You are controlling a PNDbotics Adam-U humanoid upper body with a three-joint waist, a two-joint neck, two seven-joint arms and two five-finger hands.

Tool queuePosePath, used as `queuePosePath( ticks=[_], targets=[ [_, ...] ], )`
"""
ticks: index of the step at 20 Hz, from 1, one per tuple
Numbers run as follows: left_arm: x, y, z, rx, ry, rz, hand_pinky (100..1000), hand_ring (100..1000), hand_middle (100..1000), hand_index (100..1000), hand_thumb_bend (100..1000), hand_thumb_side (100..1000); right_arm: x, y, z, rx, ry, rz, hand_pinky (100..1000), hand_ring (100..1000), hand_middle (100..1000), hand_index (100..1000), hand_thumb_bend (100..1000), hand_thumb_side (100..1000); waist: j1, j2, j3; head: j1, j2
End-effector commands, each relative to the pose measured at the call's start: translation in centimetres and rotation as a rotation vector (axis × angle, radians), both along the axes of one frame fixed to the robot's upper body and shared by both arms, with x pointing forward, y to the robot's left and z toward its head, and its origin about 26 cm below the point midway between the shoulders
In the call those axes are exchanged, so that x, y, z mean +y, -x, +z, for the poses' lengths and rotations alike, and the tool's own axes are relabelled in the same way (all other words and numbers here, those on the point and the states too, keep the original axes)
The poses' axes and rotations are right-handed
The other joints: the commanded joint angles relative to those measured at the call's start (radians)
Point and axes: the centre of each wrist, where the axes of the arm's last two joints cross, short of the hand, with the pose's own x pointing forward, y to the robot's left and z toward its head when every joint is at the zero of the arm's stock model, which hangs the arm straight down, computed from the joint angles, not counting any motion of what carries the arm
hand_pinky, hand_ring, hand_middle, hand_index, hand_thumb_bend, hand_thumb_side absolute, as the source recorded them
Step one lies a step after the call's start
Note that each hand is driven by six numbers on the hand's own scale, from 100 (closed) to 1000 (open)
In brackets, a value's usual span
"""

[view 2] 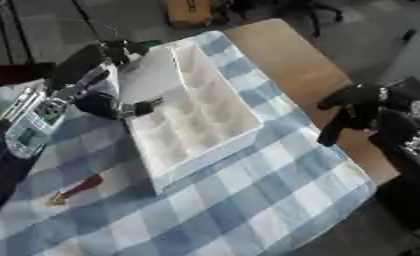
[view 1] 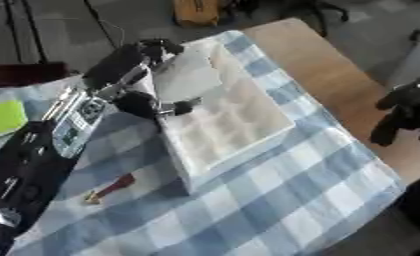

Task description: Pick up objects on the table and place them in the box.

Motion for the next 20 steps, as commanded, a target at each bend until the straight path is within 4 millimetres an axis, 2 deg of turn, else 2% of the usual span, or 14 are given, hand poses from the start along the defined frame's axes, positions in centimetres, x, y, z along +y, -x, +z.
queuePosePath(
  ticks=[1,4,5,6,7,10,12,13,14,15,16,17,18,20],
  targets=[
    [0.1,-0.1,1.5,-0.071,-0.037,-0.011,858,897,931,1000,654,737,0.2,0.2,1.1,-0.030,0.009,0.015,576,543,737,813,100,734,-0.005,-0.013,-0.008,0.006,-0.018],
    [0.0,-0.1,1.3,-0.092,-0.050,-0.030,879,914,948,1000,637,787,0.2,0.2,1.1,-0.028,0.011,0.016,576,543,737,812,100,735,-0.002,-0.013,-0.011,0.006,-0.017],
    [-0.1,-0.1,1.1,-0.092,-0.067,-0.043,969,970,1000,1000,499,958,0.1,0.2,1.1,-0.027,0.011,0.014,577,543,737,813,100,734,-0.002,-0.015,-0.010,0.004,-0.016],
    [-0.1,0.0,0.8,-0.086,-0.092,-0.059,969,970,1000,1000,499,958,0.1,0.2,1.0,-0.025,0.011,0.011,577,543,737,813,100,734,-0.002,-0.016,-0.008,0.002,-0.015],
    [-0.1,0.0,0.6,-0.080,-0.113,-0.071,1000,1000,1000,1000,393,1000,0.0,0.2,1.0,-0.025,0.011,0.010,577,542,737,812,100,733,-0.003,-0.018,-0.005,0.001,-0.014],
    [0.1,0.0,0.3,-0.049,-0.161,-0.101,1000,1000,1000,1000,379,1000,0.0,0.2,1.0,-0.022,0.011,0.009,577,542,737,813,100,733,-0.005,-0.021,0.002,-0.002,-0.013],
    [0.6,0.1,0.1,-0.045,-0.092,-0.111,989,965,992,1000,373,988,-0.2,0.3,0.9,-0.018,0.008,0.003,577,542,737,813,100,730,-0.011,-0.026,0.017,-0.005,-0.008],
    [0.8,0.4,0.1,-0.048,-0.026,-0.120,887,885,912,1000,303,936,-0.3,0.3,0.8,-0.016,0.007,-0.002,577,542,737,813,100,730,-0.014,-0.028,0.030,-0.010,-0.003],
    [1.1,1.0,0.0,-0.050,0.104,-0.143,887,885,912,1000,303,936,-0.6,0.3,0.7,-0.010,0.006,-0.017,577,542,737,813,100,730,-0.018,-0.031,0.055,-0.021,0.006],
    [1.3,1.8,0.3,-0.039,0.214,-0.173,814,842,872,978,276,905,-0.8,0.4,0.5,-0.006,0.006,-0.029,578,542,737,813,100,730,-0.021,-0.034,0.073,-0.029,0.013],
    [1.6,3.0,0.9,-0.025,0.316,-0.218,814,842,872,978,276,905,-1.1,0.4,0.4,-0.003,0.007,-0.042,578,542,737,813,100,730,-0.023,-0.037,0.090,-0.038,0.018],
    [1.8,4.2,1.8,-0.006,0.390,-0.259,771,792,832,947,283,849,-1.3,0.4,0.3,-0.001,0.008,-0.051,578,543,737,813,100,730,-0.023,-0.040,0.102,-0.044,0.022],
    [2.5,6.1,2.7,0.004,0.474,-0.320,730,751,796,937,280,841,-1.6,0.5,0.2,0.003,0.009,-0.067,578,543,737,813,100,730,-0.022,-0.044,0.121,-0.054,0.026],
    [3.5,9.5,4.5,0.054,0.570,-0.415,713,734,769,924,266,851,-1.9,0.6,0.0,0.009,0.009,-0.086,578,543,737,813,100,732,-0.021,-0.049,0.140,-0.064,0.031]
  ],
)
